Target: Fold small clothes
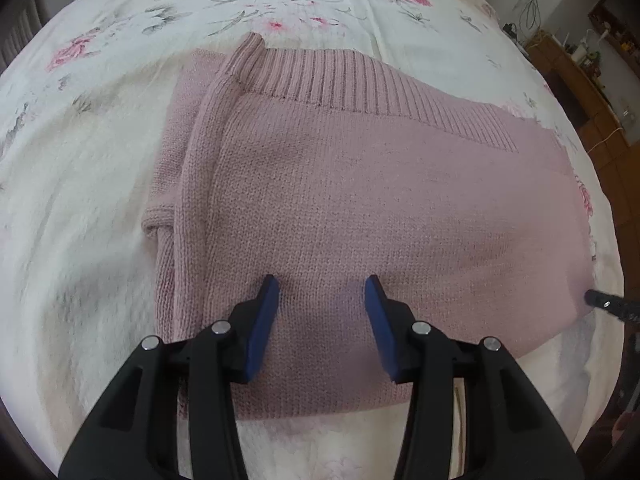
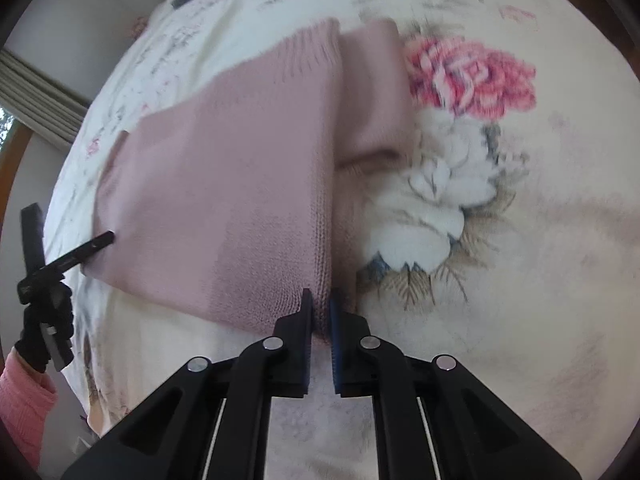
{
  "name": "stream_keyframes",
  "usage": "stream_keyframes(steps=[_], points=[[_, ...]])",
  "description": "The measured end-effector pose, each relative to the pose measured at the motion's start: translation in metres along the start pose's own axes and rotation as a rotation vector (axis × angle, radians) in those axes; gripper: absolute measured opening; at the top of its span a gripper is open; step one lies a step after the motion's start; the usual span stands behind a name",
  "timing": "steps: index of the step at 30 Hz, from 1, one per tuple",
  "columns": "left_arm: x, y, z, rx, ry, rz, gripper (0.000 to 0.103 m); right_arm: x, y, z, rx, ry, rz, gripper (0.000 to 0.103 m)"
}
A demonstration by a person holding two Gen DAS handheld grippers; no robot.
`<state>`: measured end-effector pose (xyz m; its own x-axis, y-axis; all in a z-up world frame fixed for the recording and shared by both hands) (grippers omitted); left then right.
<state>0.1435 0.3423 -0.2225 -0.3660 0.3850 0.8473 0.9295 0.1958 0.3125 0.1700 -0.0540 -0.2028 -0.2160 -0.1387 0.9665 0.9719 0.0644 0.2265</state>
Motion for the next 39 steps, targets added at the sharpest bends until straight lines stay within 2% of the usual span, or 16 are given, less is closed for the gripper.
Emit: stream_keyframes(steps=[5, 16, 18, 19, 20, 22, 25, 30, 36, 39], points=[[0.000, -0.002, 0.002, 0.000, -0.011, -0.011, 0.045, -0.009, -0.005, -0.007, -0.054, 0.031, 0.004, 0.007], [-0.006, -0.004, -0.002, -0.033, 0.007, -0.027, 0.045, -0.016, -0.002, -0.008, -0.057, 0.052, 0.031, 0.008], [-0.004, -0.002, -0.001, -0.012, 0.003, -0.022, 0.045, -0.008, 0.000, -0.009, -0.057, 0.069, 0.032, 0.016], [-0.004, 0.000, -0.003, 0.000, 0.004, -0.018, 0.045, -0.003, 0.004, -0.010, -0.062, 0.075, 0.022, 0.026], [-0.001, 0.003, -0.004, 0.017, 0.004, -0.017, 0.046, 0.004, 0.009, -0.013, -0.071, 0.070, 0.001, 0.049], [0.003, 0.011, -0.010, 0.028, -0.014, -0.031, 0.046, 0.014, 0.022, -0.023, -0.112, 0.065, -0.040, 0.077], [0.006, 0.025, -0.028, 0.008, -0.042, -0.053, 0.048, 0.017, 0.041, -0.035, -0.178, 0.132, -0.056, 0.077], [-0.014, 0.042, -0.056, -0.034, -0.046, -0.041, 0.049, -0.009, 0.062, -0.044, -0.218, 0.185, 0.000, 0.077], [-0.038, 0.057, -0.059, -0.014, -0.035, -0.021, 0.049, -0.024, 0.076, -0.045, -0.242, 0.259, -0.006, 0.078], [-0.045, 0.060, -0.055, 0.007, -0.052, -0.012, 0.050, -0.029, 0.084, -0.038, -0.215, 0.250, -0.018, 0.070]])
Point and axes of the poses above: each gripper's, at about its wrist camera, not at the fingertips, and x roughly against the way its jaws point, z to its left, y to its top, the point moved 7 cm from there along -x, roughly the way its jaws point, and after that the axes turned 11 degrees about -y, right-handed, at the moved point
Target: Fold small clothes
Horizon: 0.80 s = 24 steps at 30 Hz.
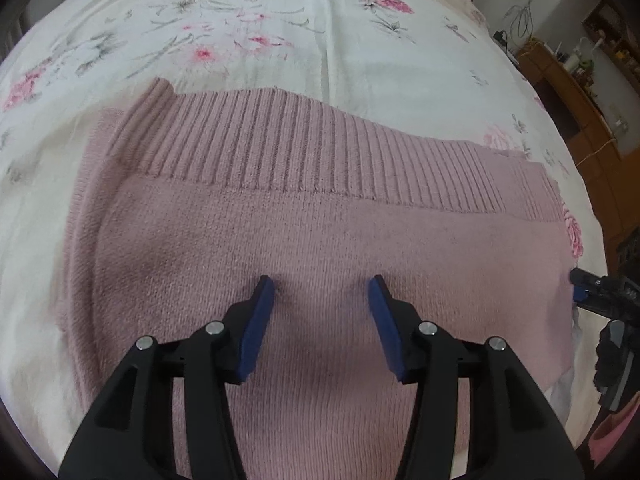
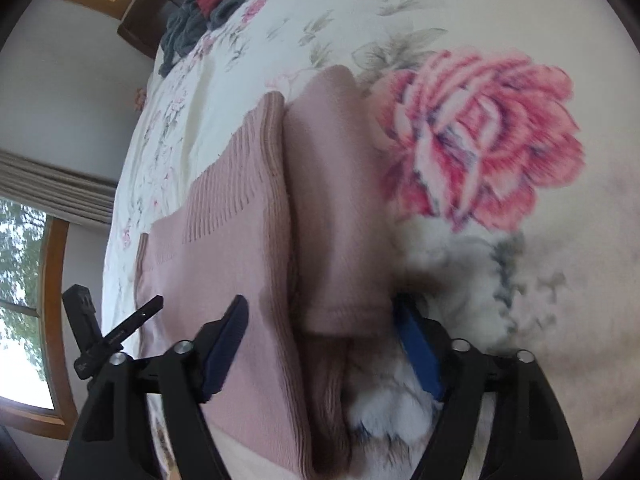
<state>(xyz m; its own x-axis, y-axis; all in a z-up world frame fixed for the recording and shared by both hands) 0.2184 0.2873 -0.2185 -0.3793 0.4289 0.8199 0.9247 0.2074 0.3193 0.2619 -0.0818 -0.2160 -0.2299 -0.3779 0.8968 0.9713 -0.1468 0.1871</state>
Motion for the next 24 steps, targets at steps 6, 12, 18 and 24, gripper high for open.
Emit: stream_keyframes(steps=[6, 12, 18, 24], points=[[-0.002, -0.001, 0.004, 0.010, -0.028, 0.000, 0.051, -0.012, 0.007, 0.008, -0.006, 0.038, 0.009, 0.031], [-0.004, -0.002, 0.004, -0.005, -0.021, -0.003, 0.052, -0.016, 0.005, 0.008, -0.025, 0.024, 0.000, 0.028], [-0.004, -0.002, 0.005, -0.008, -0.015, -0.002, 0.052, -0.017, 0.003, 0.005, -0.046, 0.020, 0.002, 0.027], [0.012, 0.000, 0.001, 0.010, -0.033, -0.006, 0.048, 0.011, 0.010, 0.027, -0.050, 0.033, -0.019, 0.021]])
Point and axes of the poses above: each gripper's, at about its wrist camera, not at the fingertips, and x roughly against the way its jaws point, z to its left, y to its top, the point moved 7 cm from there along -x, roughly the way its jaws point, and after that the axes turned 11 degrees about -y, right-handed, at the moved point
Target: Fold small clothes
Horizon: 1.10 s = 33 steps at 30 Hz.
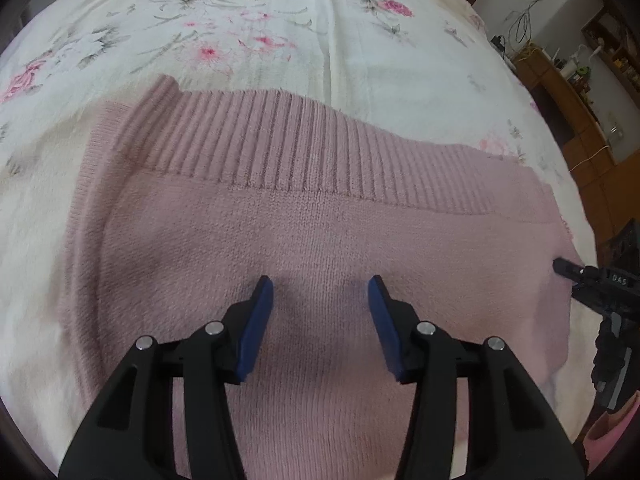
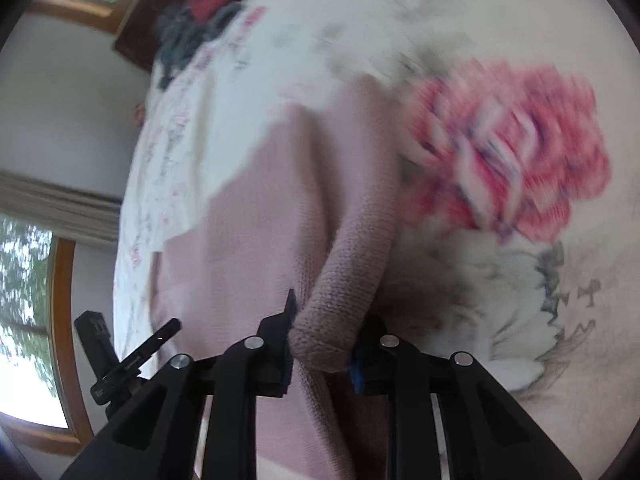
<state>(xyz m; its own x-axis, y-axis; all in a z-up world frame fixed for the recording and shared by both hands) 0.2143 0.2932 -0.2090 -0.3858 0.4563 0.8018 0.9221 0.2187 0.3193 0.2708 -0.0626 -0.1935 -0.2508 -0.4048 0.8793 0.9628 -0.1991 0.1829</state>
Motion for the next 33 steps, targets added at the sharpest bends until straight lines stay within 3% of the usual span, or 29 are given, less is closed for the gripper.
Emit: stream_keyframes(steps=[6, 12, 17, 21, 25, 30, 33], points=[[0.037, 0.000, 0.006, 0.021, -0.050, -0.049, 0.048, 0.026, 0.002, 0.088, 0.226, -0.092, -0.055, 0.021], [0.063, 0.004, 0.017, 0.058, -0.081, -0.090, 0.048, 0.006, -0.021, 0.174, 0.419, -0.141, -0.042, 0.021], [0.073, 0.005, 0.024, 0.092, -0.116, -0.110, 0.048, -0.036, -0.041, 0.207, 0.474, -0.180, 0.024, 0.021], [0.075, 0.004, 0.027, 0.104, -0.135, -0.108, 0.048, -0.065, -0.050, 0.208, 0.474, -0.225, 0.065, 0.022], [0.072, 0.004, 0.026, 0.127, -0.169, -0.102, 0.048, -0.073, -0.053, 0.205, 0.399, -0.119, 0.119, 0.046], [0.067, 0.007, 0.011, 0.177, -0.260, -0.103, 0.048, -0.055, -0.048, 0.201, 0.309, 0.021, 0.170, 0.046], [0.058, 0.010, -0.006, 0.203, -0.322, -0.091, 0.048, -0.022, -0.039, 0.201, 0.291, 0.080, 0.120, 0.046]])
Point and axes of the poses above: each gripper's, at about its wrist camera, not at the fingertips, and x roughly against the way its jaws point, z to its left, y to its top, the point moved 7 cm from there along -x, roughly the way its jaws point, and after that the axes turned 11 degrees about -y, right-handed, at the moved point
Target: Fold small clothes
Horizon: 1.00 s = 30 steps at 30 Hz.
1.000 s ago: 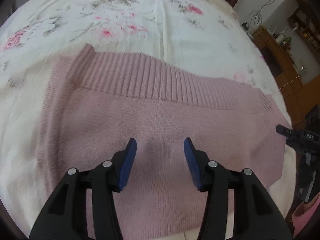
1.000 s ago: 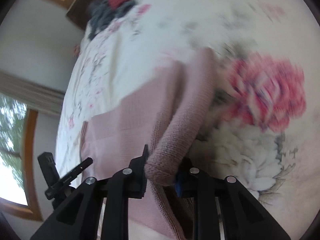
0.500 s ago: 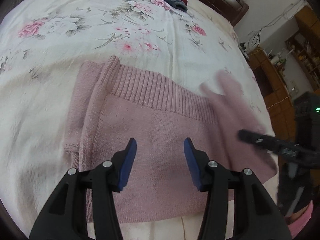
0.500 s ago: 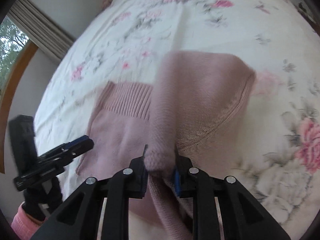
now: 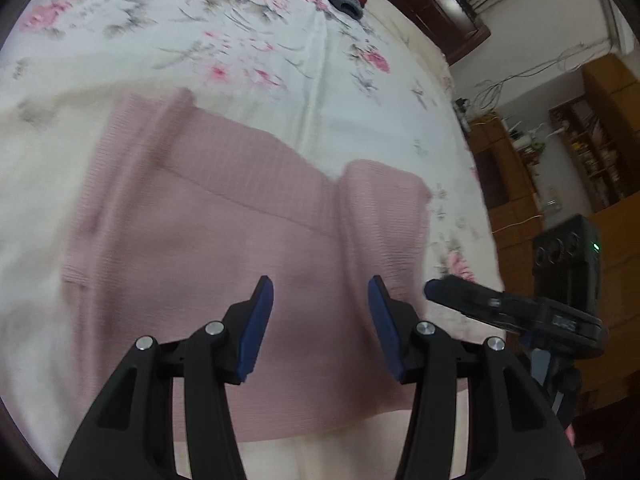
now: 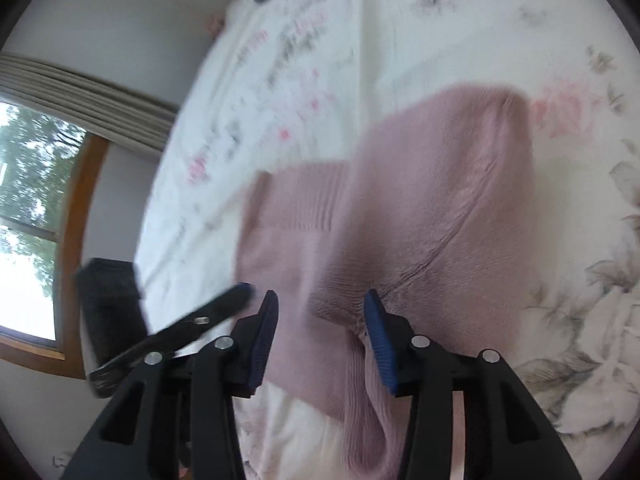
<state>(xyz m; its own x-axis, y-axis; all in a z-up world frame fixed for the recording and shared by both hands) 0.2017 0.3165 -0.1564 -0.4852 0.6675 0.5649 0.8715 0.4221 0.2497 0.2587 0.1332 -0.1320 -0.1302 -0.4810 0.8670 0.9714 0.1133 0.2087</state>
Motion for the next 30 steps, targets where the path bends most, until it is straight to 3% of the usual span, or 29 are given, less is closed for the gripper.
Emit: stream_keyframes(steps=[7, 13, 20, 24, 30], points=[[-0.053, -0.005, -0.017, 0.098, -0.097, 0.065, 0.049, 0.052, -0.010, -0.063, -0.075, -0.061, -0.097, 0.046], [-0.084, -0.010, -0.008, 0.185, -0.106, 0.086, 0.049, 0.056, -0.041, -0.121, -0.163, -0.059, -0.096, 0.046], [-0.115, -0.011, -0.012, 0.232, -0.129, 0.118, 0.049, 0.044, -0.072, -0.158, -0.235, -0.045, -0.070, 0.046], [-0.124, -0.010, -0.020, 0.209, -0.118, 0.118, 0.025, 0.034, -0.082, -0.164, -0.250, -0.045, -0.053, 0.046], [-0.111, -0.004, -0.040, 0.113, -0.115, 0.060, 0.019, 0.029, -0.085, -0.162, -0.252, -0.045, -0.049, 0.046]])
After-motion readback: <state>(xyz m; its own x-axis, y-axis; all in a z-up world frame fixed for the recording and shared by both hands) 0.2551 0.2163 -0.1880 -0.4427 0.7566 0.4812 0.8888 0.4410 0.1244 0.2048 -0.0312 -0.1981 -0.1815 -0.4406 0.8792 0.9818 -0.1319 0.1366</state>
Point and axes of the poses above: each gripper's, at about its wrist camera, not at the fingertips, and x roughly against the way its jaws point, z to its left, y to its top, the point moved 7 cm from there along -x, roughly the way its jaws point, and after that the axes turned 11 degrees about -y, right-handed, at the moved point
